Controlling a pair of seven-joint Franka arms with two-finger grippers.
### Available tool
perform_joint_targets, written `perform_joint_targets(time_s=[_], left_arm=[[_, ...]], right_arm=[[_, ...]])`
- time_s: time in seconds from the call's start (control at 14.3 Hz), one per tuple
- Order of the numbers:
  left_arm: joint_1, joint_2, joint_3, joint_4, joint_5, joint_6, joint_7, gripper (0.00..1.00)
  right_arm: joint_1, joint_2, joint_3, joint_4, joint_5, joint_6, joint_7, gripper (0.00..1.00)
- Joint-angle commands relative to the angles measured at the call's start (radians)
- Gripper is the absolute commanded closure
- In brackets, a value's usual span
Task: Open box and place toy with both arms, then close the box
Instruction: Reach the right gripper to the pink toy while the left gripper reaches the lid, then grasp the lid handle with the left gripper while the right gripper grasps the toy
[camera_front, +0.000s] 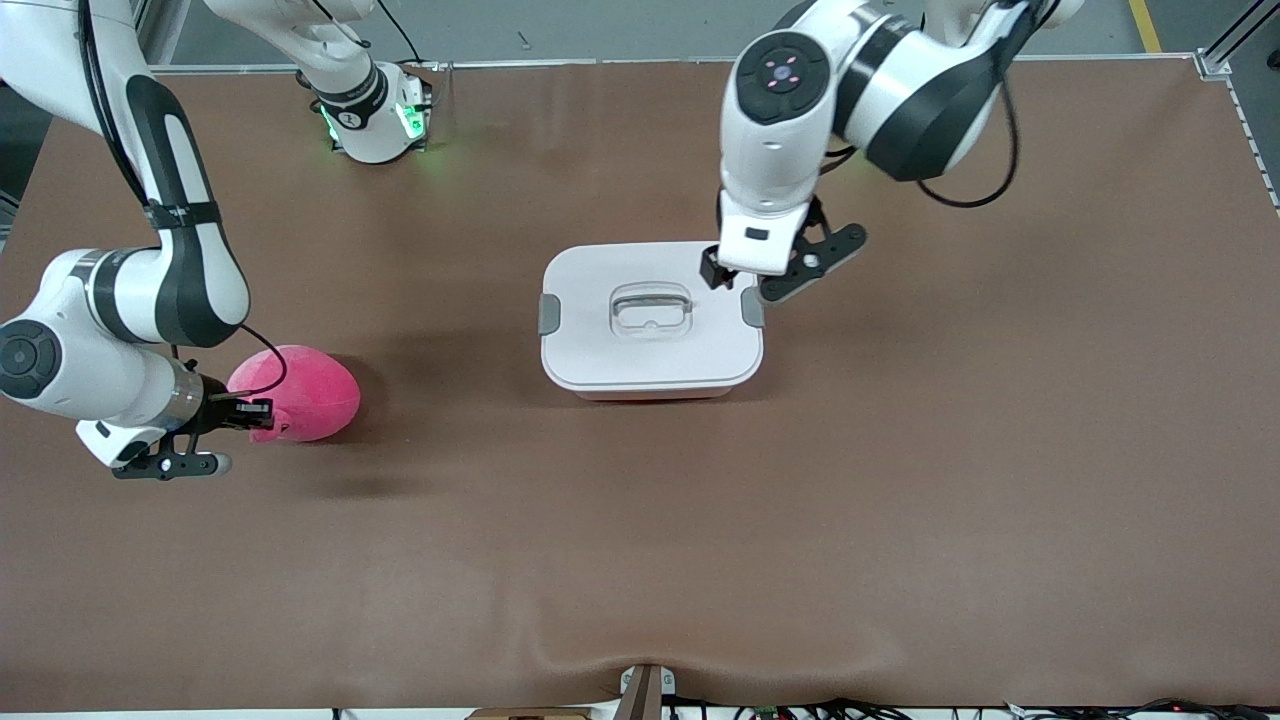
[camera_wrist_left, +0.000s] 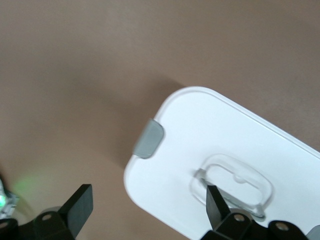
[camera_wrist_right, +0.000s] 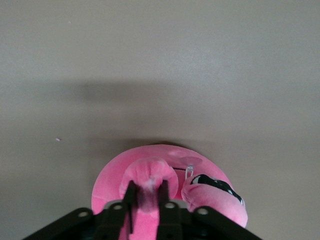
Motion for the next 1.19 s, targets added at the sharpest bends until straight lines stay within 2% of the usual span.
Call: perform_joint_targets(time_s=[0.0, 0.21, 0.42, 0.77, 0.91, 1.12], left_arm=[[-0.053, 0.061, 0.003, 0.029, 0.047, 0.048, -0.174, 0.0], [-0.094, 0.107, 0.004, 0.031, 0.054, 0.089, -0.373, 0.0], [-0.119, 0.15, 0.004, 0.032, 0.053, 0.112, -0.573, 0.02], [-0.138, 0.17, 0.004, 0.032, 0.054, 0.157, -0.783, 0.05], [-0.139, 0.173, 0.004, 0.032, 0.054, 0.17, -0.847, 0.05], [-0.139, 0.178, 0.004, 0.031, 0.056, 0.206, -0.953, 0.05]], right_arm=[[-0.007, 0.011, 0.004, 0.019, -0.001, -0.008, -0.022, 1.0], [-0.001, -0.001, 0.004, 0.023, -0.001, -0.035, -0.048, 1.0], [-0.009, -0.015, 0.004, 0.085, -0.001, -0.156, -0.144, 1.0], [-0.015, -0.016, 0.007, 0.24, 0.002, -0.376, -0.229, 1.0], [-0.007, -0.024, 0.012, 0.269, 0.005, -0.445, -0.251, 1.0], [0.0, -0.05, 0.027, 0.285, 0.013, -0.477, -0.251, 1.0]])
